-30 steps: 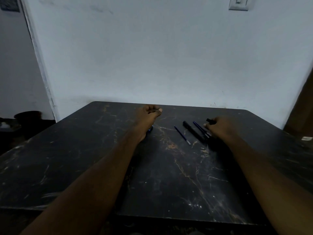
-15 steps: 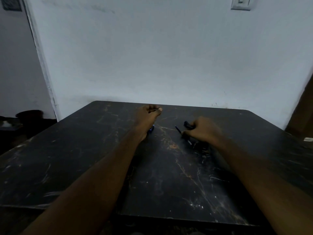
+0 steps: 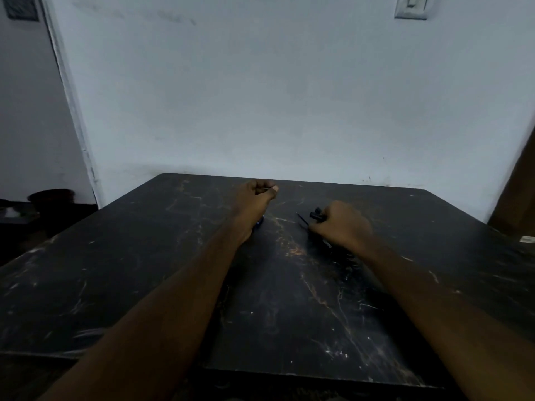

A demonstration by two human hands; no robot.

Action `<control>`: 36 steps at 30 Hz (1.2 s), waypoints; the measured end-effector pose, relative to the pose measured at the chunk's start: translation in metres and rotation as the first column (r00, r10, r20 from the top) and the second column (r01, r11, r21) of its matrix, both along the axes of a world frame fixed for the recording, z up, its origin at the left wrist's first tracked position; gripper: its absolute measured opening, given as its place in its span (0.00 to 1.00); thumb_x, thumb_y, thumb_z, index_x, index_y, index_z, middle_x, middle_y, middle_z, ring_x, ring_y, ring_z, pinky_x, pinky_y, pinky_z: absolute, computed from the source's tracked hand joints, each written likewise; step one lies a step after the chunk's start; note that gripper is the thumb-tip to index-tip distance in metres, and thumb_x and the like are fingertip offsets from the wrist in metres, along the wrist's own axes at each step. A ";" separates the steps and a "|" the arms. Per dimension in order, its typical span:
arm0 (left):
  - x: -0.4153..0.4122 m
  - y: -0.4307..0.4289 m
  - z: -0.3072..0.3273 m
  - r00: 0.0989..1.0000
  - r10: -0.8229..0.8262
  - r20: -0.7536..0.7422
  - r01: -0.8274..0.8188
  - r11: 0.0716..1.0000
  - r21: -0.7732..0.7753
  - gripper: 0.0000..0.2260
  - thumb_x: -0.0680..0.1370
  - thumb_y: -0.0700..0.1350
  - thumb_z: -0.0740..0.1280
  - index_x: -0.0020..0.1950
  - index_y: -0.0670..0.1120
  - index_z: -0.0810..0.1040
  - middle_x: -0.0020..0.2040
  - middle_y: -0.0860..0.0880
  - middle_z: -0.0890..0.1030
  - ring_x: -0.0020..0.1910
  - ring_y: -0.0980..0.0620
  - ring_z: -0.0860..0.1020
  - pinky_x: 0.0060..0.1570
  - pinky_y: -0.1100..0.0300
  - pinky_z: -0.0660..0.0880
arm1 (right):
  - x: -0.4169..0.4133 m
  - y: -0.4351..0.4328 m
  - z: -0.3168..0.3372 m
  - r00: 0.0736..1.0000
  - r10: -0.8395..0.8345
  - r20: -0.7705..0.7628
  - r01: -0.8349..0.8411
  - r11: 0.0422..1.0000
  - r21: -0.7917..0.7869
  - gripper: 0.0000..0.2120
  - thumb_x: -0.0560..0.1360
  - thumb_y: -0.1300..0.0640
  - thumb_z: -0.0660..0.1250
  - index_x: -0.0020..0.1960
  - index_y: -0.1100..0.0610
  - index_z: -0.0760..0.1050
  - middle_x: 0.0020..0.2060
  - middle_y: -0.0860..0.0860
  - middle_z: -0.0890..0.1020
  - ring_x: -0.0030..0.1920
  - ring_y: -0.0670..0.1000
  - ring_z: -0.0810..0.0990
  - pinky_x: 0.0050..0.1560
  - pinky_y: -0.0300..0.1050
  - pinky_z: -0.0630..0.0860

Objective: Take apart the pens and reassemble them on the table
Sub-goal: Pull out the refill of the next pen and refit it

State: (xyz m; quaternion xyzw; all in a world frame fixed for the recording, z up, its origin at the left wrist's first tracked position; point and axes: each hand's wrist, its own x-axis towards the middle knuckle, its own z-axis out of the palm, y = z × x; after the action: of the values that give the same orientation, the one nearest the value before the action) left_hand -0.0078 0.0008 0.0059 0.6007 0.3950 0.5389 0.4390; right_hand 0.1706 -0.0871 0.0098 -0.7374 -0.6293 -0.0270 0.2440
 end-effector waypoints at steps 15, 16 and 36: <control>0.001 -0.012 0.012 0.990 -0.137 0.023 0.138 0.990 -0.019 0.14 0.76 0.59 0.67 0.50 0.49 0.83 0.41 0.56 0.83 0.31 0.58 0.70 0.28 0.65 0.65 | -0.012 -0.003 0.004 0.779 0.466 -0.419 -0.290 0.861 0.417 0.17 0.75 0.57 0.70 0.35 0.70 0.76 0.27 0.61 0.75 0.29 0.52 0.73 0.33 0.44 0.66; 0.001 -0.012 0.011 0.988 -0.153 0.020 0.153 0.988 -0.010 0.12 0.76 0.57 0.68 0.49 0.49 0.83 0.38 0.58 0.83 0.30 0.59 0.70 0.25 0.67 0.65 | -0.012 -0.002 0.004 0.782 0.468 -0.412 -0.295 0.860 0.417 0.17 0.75 0.57 0.70 0.36 0.71 0.76 0.28 0.63 0.76 0.29 0.52 0.73 0.32 0.44 0.65; -0.009 -0.011 0.021 0.943 0.091 0.321 -0.076 0.995 -0.059 0.09 0.82 0.48 0.62 0.56 0.45 0.75 0.43 0.54 0.82 0.30 0.57 0.72 0.23 0.66 0.67 | -0.003 0.008 -0.005 0.894 0.355 -0.271 -0.309 0.930 0.199 0.13 0.81 0.51 0.60 0.52 0.60 0.77 0.43 0.58 0.79 0.44 0.59 0.77 0.48 0.55 0.73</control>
State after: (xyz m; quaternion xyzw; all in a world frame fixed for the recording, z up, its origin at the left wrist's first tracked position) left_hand -0.0168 -0.0101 0.0270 0.4767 0.3549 0.6392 0.4881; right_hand 0.1676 -0.0786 0.0051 -0.5935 -0.6974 0.0809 0.3935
